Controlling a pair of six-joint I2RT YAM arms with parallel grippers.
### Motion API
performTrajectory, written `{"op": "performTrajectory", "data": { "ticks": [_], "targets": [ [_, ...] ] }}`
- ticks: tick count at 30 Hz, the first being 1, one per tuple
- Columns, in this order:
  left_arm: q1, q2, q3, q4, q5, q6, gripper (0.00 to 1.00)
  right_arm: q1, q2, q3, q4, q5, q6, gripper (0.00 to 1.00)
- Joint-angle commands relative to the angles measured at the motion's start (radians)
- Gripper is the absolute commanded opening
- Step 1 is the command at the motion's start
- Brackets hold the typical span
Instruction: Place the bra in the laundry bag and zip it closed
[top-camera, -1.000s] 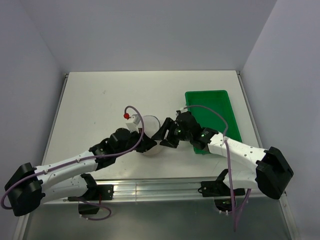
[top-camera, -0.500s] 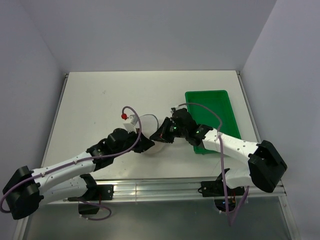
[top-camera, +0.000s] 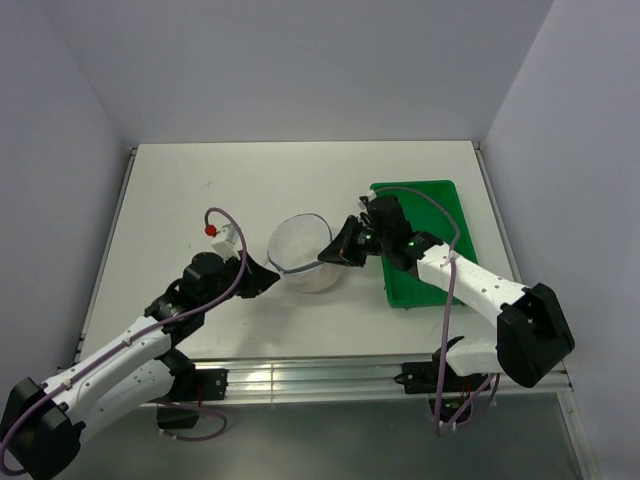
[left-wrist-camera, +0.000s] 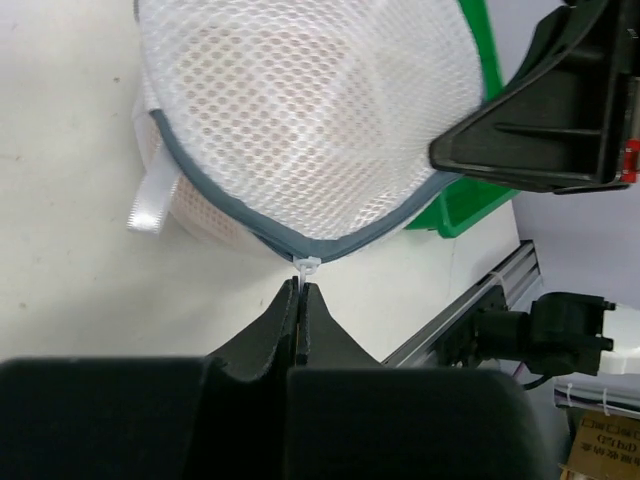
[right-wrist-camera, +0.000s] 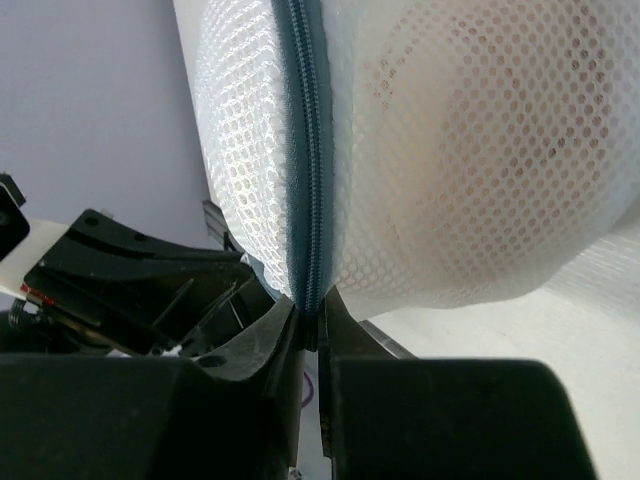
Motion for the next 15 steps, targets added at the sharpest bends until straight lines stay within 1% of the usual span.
{"op": "performTrajectory", "data": {
  "ticks": [1, 4, 6, 8, 9, 10, 11, 12, 13, 14, 15],
  "targets": [
    [0.02, -0.028, -0.006, -0.071, -0.019, 0.03, 0.0, -0.019, -0.006, 0.063, -0.03, 0.011, -0.071, 0.1],
    [0.046, -0.035, -0.003, -0.126, -0.062, 0.021, 0.0, -0.047, 0.019, 0.07, -0.024, -0.02, -0.101, 0.1],
    [0.076, -0.045, -0.007, -0.161, -0.09, 0.004, 0.0, -0.08, 0.059, 0.096, -0.018, -0.069, -0.147, 0.14],
    [0.083, -0.089, -0.014, -0.19, -0.102, -0.021, 0.0, -0.106, 0.097, 0.127, -0.027, -0.104, -0.178, 0.15],
    [0.085, -0.112, -0.017, -0.196, -0.102, -0.027, 0.0, -0.123, 0.129, 0.168, -0.059, -0.095, -0.207, 0.18],
    [0.085, -0.161, -0.018, -0.197, -0.104, -0.031, 0.0, -0.126, 0.143, 0.187, -0.073, -0.083, -0.217, 0.22],
    [0.085, -0.179, -0.017, -0.19, -0.102, -0.028, 0.0, -0.128, 0.154, 0.21, -0.09, -0.051, -0.233, 0.29],
    [0.085, -0.195, -0.011, -0.186, -0.096, -0.022, 0.0, -0.128, 0.174, 0.251, -0.113, -0.046, -0.237, 0.34],
    [0.085, -0.195, 0.0, -0.184, -0.073, -0.01, 0.0, -0.128, 0.178, 0.266, -0.116, -0.046, -0.235, 0.39],
    [0.077, -0.192, 0.015, -0.166, -0.027, -0.007, 0.0, -0.126, 0.183, 0.282, -0.118, -0.046, -0.23, 0.47],
    [0.07, -0.187, 0.023, -0.155, -0.015, -0.007, 0.0, -0.126, 0.191, 0.311, -0.122, -0.04, -0.226, 0.5]
  ]
}}
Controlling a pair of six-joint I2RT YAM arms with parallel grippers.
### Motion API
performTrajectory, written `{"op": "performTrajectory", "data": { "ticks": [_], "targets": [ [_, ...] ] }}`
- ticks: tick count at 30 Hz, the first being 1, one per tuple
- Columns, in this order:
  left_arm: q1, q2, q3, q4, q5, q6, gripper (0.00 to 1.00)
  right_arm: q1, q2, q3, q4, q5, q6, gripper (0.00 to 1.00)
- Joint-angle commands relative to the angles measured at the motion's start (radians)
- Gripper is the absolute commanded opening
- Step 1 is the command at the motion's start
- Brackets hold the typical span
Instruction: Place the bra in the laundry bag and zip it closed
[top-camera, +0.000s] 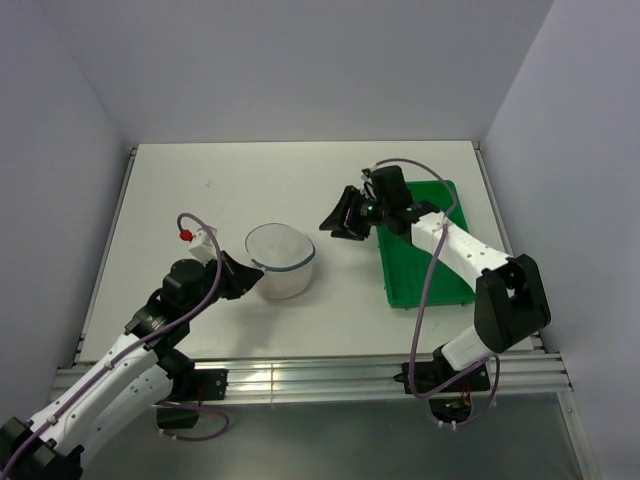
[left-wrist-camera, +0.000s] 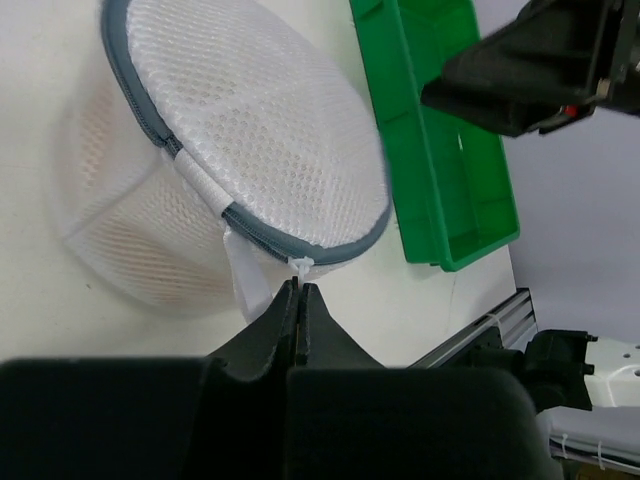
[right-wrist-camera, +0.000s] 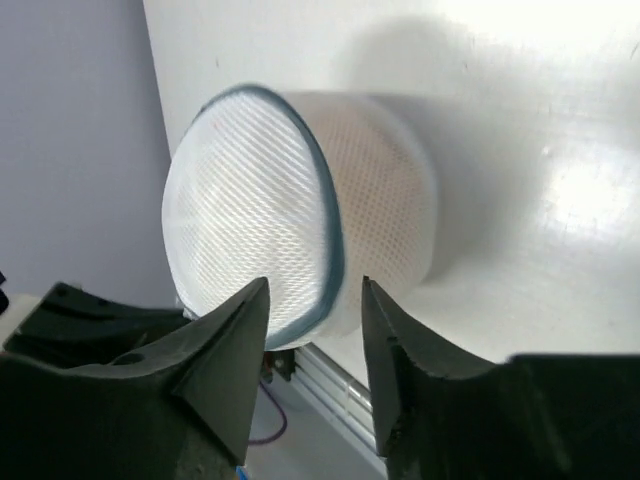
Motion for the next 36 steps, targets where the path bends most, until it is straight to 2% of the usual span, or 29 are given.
{"op": "performTrajectory", "data": {
  "ticks": [1, 2, 5, 7, 14, 17, 23, 29, 31, 33, 34, 36],
  "targets": [
    [-0.015, 0.008, 0.046, 0.019, 0.046, 0.017, 0.0, -0.009, 0.0, 0.111, -0.025, 0.033, -0.039, 0.54],
    [-0.04, 0.017, 0.052, 0.039, 0.053, 0.018, 0.0, -0.006, 0.006, 0.128, -0.032, 0.032, -0.037, 0.59],
    [-0.094, 0.089, 0.07, 0.083, 0.046, 0.015, 0.0, 0.014, 0.0, 0.173, -0.082, 0.059, -0.024, 0.62],
    [-0.12, 0.137, 0.072, 0.121, 0.046, 0.001, 0.0, 0.033, -0.046, 0.142, -0.088, 0.073, 0.002, 0.63],
    [-0.224, 0.246, 0.11, 0.212, -0.004, -0.014, 0.0, 0.12, -0.302, -0.178, 0.05, 0.099, 0.212, 0.64],
    [-0.246, 0.291, 0.127, 0.235, -0.006, -0.012, 0.0, 0.16, -0.346, -0.258, 0.092, 0.131, 0.26, 0.65],
    [-0.269, 0.344, 0.152, 0.246, -0.01, -0.006, 0.0, 0.229, -0.279, -0.26, 0.162, 0.142, 0.282, 0.65],
    [-0.269, 0.355, 0.152, 0.246, -0.009, -0.008, 0.0, 0.243, -0.172, -0.219, 0.204, 0.147, 0.299, 0.65],
    [-0.269, 0.355, 0.15, 0.243, -0.012, -0.008, 0.0, 0.245, -0.149, -0.212, 0.228, 0.139, 0.306, 0.61],
    [-0.269, 0.357, 0.155, 0.234, -0.013, -0.005, 0.0, 0.245, -0.123, -0.206, 0.24, 0.137, 0.315, 0.52],
    [-0.269, 0.358, 0.156, 0.225, -0.016, -0.005, 0.0, 0.246, -0.117, -0.205, 0.24, 0.141, 0.317, 0.35],
    [-0.269, 0.352, 0.158, 0.2, -0.027, -0.003, 0.0, 0.246, -0.101, -0.193, 0.24, 0.141, 0.317, 0.21]
  ]
}}
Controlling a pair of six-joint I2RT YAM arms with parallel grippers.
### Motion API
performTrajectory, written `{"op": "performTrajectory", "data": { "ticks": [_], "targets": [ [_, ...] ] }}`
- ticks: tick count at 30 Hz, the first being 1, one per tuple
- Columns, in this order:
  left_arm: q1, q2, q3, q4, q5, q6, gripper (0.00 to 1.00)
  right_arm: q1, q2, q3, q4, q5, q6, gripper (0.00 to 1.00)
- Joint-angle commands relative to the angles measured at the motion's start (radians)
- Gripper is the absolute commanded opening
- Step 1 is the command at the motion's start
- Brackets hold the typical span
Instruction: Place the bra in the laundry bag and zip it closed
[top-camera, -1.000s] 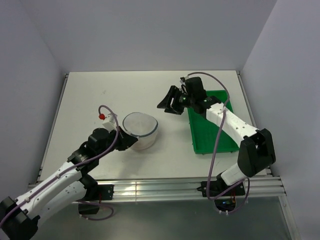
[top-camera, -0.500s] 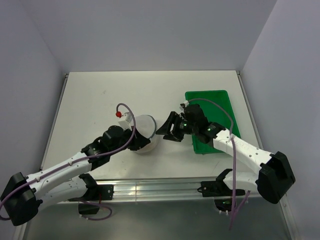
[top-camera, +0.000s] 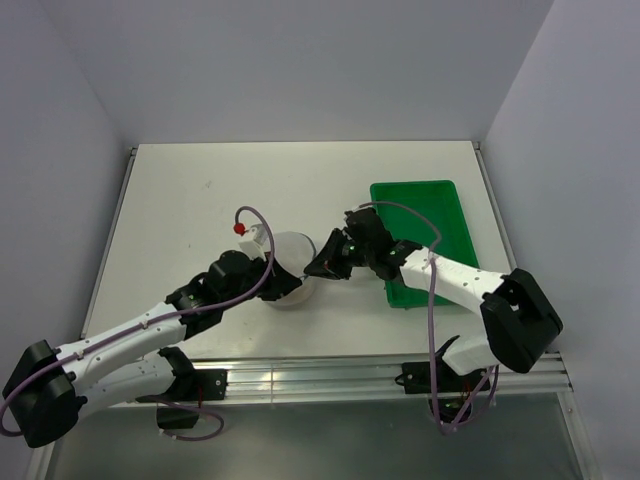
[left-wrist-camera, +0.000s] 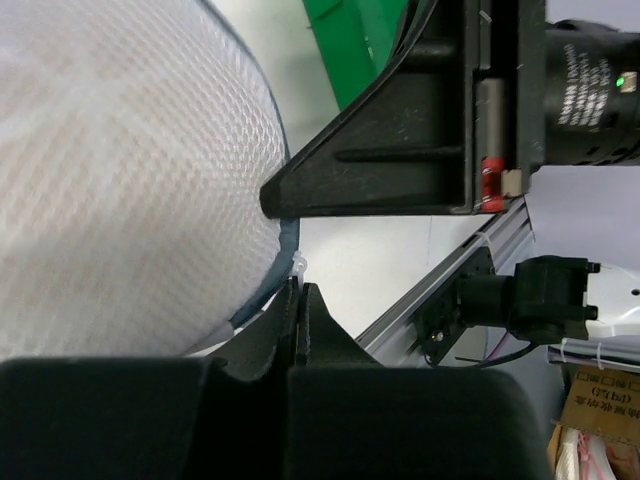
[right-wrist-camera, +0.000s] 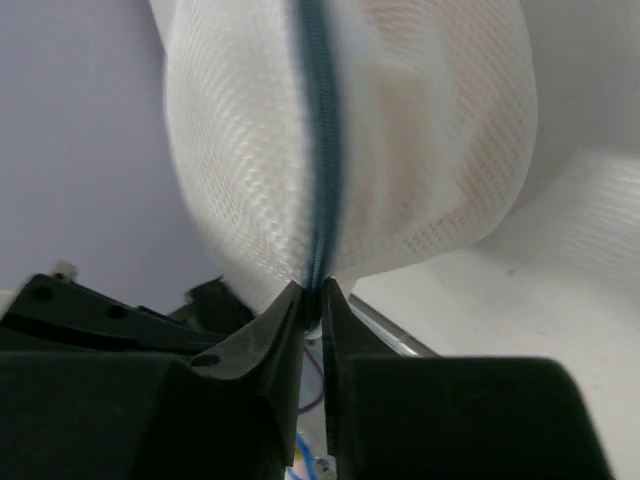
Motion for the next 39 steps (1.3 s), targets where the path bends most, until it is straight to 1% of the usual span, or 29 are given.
{"op": "performTrajectory", "data": {
  "ticks": [1, 3, 4, 6, 7, 10, 16, 20, 24, 26, 29, 30, 32, 33, 34, 35, 36, 38, 39],
  "targets": [
    [-0.005, -0.009, 0.049, -0.004, -0.023, 0.003, 0.0, 0.004, 0.016, 0.069, 0.055, 0.019, 0.008, 0.13],
    [-0.005, -0.03, 0.046, -0.03, -0.03, -0.002, 0.0, 0.001, 0.029, 0.09, 0.042, 0.023, -0.003, 0.08],
    [-0.005, -0.039, 0.042, -0.068, -0.042, -0.003, 0.0, -0.003, 0.035, 0.096, 0.036, 0.023, -0.01, 0.04],
    [-0.004, -0.075, 0.033, -0.094, -0.042, -0.003, 0.0, -0.017, 0.048, 0.109, 0.029, 0.017, -0.02, 0.02],
    [0.002, -0.087, 0.022, -0.122, -0.082, -0.003, 0.0, -0.023, 0.051, 0.116, 0.023, 0.014, -0.029, 0.0],
    [0.024, -0.136, -0.009, -0.151, -0.085, -0.005, 0.0, -0.054, 0.059, 0.124, 0.013, -0.007, -0.049, 0.0],
    [0.157, -0.23, -0.055, -0.222, -0.055, 0.006, 0.0, -0.111, 0.071, 0.173, -0.04, -0.032, -0.108, 0.0],
    [0.194, -0.257, -0.063, -0.274, -0.055, 0.009, 0.0, -0.145, 0.08, 0.201, -0.066, -0.049, -0.136, 0.0],
    [0.208, -0.261, -0.075, -0.262, -0.037, 0.004, 0.0, -0.154, 0.1, 0.242, -0.091, -0.055, -0.168, 0.0],
    [0.208, -0.242, -0.066, -0.243, -0.023, 0.009, 0.0, -0.152, 0.117, 0.273, -0.109, -0.069, -0.187, 0.02],
    [0.206, -0.205, -0.04, -0.219, -0.004, 0.02, 0.0, -0.151, 0.118, 0.299, -0.14, -0.046, -0.214, 0.16],
    [0.206, -0.19, -0.014, -0.229, -0.004, 0.026, 0.04, -0.146, 0.109, 0.303, -0.154, -0.026, -0.225, 0.28],
    [0.208, -0.185, 0.023, -0.238, 0.0, 0.035, 0.15, -0.143, 0.099, 0.305, -0.166, -0.015, -0.236, 0.41],
    [0.206, -0.19, 0.037, -0.248, 0.002, 0.038, 0.3, -0.143, 0.092, 0.305, -0.171, -0.015, -0.247, 0.51],
    [0.208, -0.201, 0.049, -0.269, 0.002, 0.046, 0.37, -0.142, 0.082, 0.304, -0.177, -0.013, -0.253, 0.55],
    [0.206, -0.207, 0.062, -0.28, -0.003, 0.049, 0.42, -0.142, 0.076, 0.304, -0.178, -0.012, -0.256, 0.6],
    [0.208, -0.213, 0.092, -0.292, -0.003, 0.054, 0.51, -0.142, 0.071, 0.302, -0.178, -0.007, -0.26, 0.67],
    [0.206, -0.224, 0.149, -0.339, -0.012, 0.067, 0.58, -0.14, 0.066, 0.308, -0.183, -0.016, -0.267, 0.7],
    [0.208, -0.225, 0.169, -0.352, -0.009, 0.07, 0.71, -0.142, 0.065, 0.316, -0.188, -0.018, -0.273, 0.73]
  ]
}}
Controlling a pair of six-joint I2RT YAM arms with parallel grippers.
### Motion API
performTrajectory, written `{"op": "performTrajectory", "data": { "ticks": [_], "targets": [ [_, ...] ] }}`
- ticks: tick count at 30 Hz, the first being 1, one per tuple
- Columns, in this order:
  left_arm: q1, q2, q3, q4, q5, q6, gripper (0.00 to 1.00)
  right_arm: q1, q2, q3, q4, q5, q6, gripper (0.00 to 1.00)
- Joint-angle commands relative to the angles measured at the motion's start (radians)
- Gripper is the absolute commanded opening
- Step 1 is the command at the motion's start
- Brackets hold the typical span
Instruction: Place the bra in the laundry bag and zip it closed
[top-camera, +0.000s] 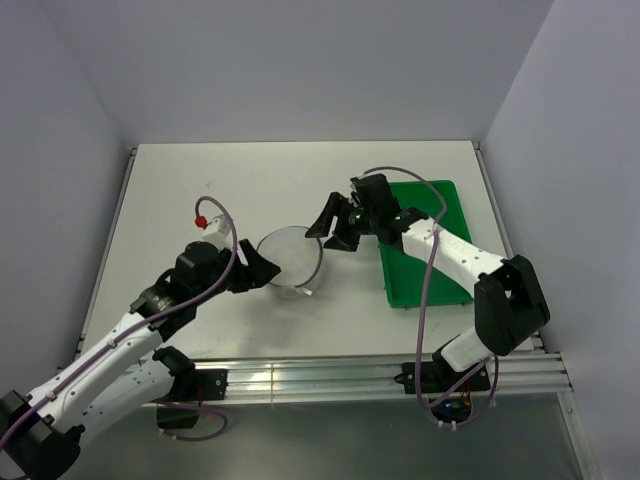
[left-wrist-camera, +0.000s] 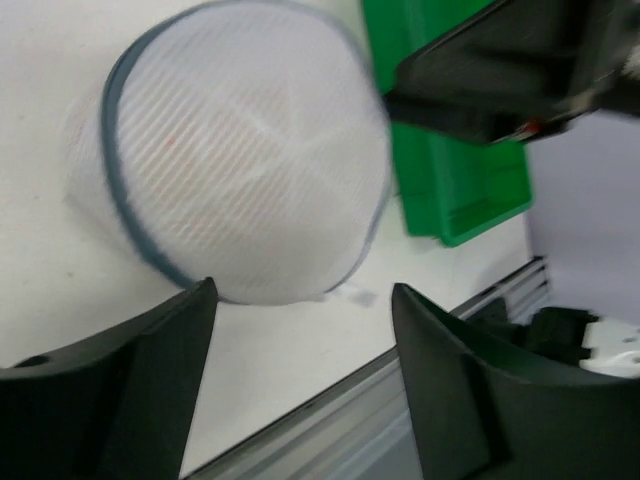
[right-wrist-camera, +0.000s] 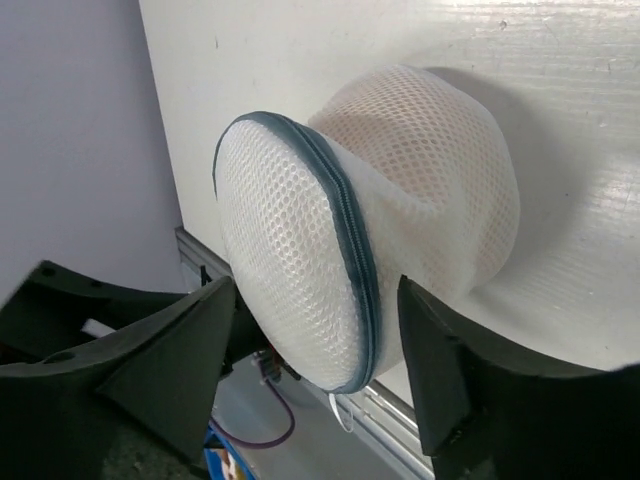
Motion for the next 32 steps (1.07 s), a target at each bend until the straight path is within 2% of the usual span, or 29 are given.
{"op": "performTrajectory", "data": {
  "ticks": [1, 5, 6, 7, 12, 15, 21, 27, 32],
  "targets": [
    [0.005, -0.032, 0.129, -0.049, -0.017, 0.037, 0.8, 0.004, -0.055, 0.059, -0.019, 0.021, -0.051, 0.75],
    [0.005, -0.015, 0.237, -0.104, -0.046, 0.059, 0.83, 0.004, -0.098, 0.08, -0.078, 0.071, -0.085, 0.86],
    [0.005, -0.01, 0.252, -0.115, -0.082, 0.063, 0.84, 0.004, -0.114, 0.086, -0.092, 0.086, -0.105, 0.95],
    [0.006, 0.0, 0.269, -0.124, -0.098, 0.072, 0.84, 0.001, -0.147, 0.086, -0.108, 0.115, -0.111, 1.0],
    [0.012, 0.045, 0.39, -0.161, -0.187, 0.115, 0.87, -0.012, -0.313, 0.079, -0.149, 0.223, -0.177, 1.0],
    [0.019, 0.076, 0.442, -0.161, -0.192, 0.148, 0.88, -0.012, -0.408, 0.036, -0.154, 0.326, -0.206, 1.0],
    [0.026, 0.114, 0.488, -0.147, -0.193, 0.191, 0.88, -0.012, -0.713, -0.056, -0.143, 0.497, -0.263, 1.0],
    [0.029, 0.117, 0.499, -0.155, -0.198, 0.197, 0.88, -0.012, -0.842, -0.131, -0.172, 0.564, -0.272, 1.0],
    [0.028, 0.093, 0.502, -0.173, -0.207, 0.194, 0.88, -0.012, -0.873, -0.154, -0.168, 0.568, -0.292, 1.0]
  ]
}}
